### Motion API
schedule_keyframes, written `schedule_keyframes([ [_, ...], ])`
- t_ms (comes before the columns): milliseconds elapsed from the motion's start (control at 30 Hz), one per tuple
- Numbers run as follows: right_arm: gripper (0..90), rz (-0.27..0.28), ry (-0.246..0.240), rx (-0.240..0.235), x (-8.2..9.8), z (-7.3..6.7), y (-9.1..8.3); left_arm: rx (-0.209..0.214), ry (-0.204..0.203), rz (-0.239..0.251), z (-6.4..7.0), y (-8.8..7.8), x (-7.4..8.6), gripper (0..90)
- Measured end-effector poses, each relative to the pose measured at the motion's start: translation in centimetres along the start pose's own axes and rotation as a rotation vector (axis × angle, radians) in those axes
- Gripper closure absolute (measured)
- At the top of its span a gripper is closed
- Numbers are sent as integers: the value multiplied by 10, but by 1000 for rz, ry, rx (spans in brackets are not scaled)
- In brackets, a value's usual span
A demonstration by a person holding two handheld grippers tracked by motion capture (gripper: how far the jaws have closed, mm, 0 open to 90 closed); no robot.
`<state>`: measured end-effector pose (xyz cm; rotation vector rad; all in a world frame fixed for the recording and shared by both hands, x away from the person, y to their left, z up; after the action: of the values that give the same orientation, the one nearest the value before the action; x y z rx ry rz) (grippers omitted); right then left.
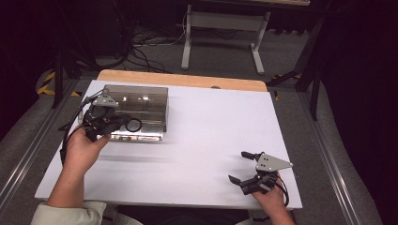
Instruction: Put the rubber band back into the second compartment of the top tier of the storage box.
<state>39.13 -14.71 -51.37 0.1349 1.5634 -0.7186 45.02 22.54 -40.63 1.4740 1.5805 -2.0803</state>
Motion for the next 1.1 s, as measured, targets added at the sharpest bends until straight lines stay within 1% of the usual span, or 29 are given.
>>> schedule_keyframes([
  [100,25,0,0,-1,0,0,0,-21,-1,-16,-4,2,3,860],
  [133,25,1,0,-1,0,0,0,-34,-3,-22,-6,2,4,860],
  [233,25,1,-4,1,0,0,0,-50,-6,-37,-10,4,7,860],
  [367,25,2,-3,-1,0,0,0,-54,-14,-51,-13,7,10,860],
  [400,25,1,-3,-1,0,0,0,-60,-14,-54,-14,8,11,861],
  [433,25,2,-4,0,0,0,0,-55,-13,-61,-14,9,12,860],
  [600,25,1,-4,-1,0,0,0,-81,-14,-75,-20,13,15,860],
  [867,25,1,-9,-1,0,0,1,-82,-17,-96,-25,22,21,860],
  [933,25,0,-7,-1,0,-1,1,-83,-24,-106,-26,23,23,860],
  [1000,26,0,-8,0,0,0,1,-87,-17,-103,-27,24,23,860],
  [1100,26,0,-8,0,0,0,1,-91,-24,-119,-29,27,26,860],
])
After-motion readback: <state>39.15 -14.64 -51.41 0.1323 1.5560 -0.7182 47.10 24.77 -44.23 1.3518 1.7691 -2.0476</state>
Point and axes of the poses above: each handheld gripper's, and its own axes: y roughly forward along the jaws, x roughly out of its underside, z roughly to its right, the point moved 10 cm from there along y, roughly forward along the jaws, and after that the axes turned 2 degrees about z, right-handed, at the moved point
